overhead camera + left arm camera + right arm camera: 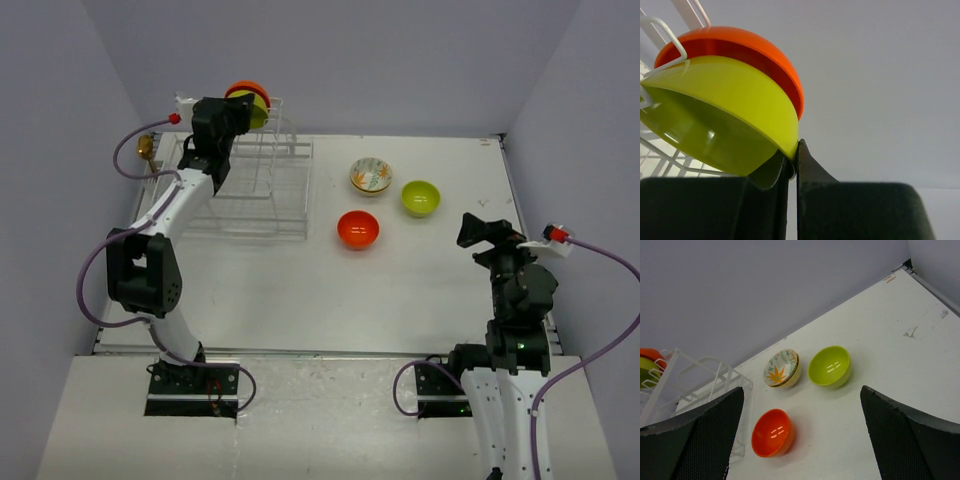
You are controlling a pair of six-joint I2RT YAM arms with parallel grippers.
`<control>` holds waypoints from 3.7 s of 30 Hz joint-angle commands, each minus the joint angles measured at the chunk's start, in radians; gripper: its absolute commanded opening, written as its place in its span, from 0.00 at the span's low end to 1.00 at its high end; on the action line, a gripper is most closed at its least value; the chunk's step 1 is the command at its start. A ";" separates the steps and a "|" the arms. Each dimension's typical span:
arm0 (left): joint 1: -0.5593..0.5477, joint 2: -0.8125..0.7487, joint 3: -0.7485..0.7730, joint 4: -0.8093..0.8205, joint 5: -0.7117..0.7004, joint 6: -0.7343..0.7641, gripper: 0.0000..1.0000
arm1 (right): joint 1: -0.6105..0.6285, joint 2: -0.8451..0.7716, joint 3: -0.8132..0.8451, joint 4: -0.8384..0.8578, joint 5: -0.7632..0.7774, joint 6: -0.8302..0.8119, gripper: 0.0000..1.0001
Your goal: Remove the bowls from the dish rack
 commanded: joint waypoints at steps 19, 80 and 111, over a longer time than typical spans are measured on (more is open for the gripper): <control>-0.002 -0.160 -0.204 0.388 -0.013 -0.003 0.00 | 0.001 0.025 0.000 0.048 -0.038 -0.022 0.99; -1.071 -0.134 0.047 -1.057 0.201 1.922 0.00 | 0.547 0.772 0.637 -0.802 -0.308 -0.311 0.69; -1.068 -0.544 -0.161 -0.696 -0.403 1.643 1.00 | 0.275 0.894 0.592 -0.402 -0.191 -0.104 0.00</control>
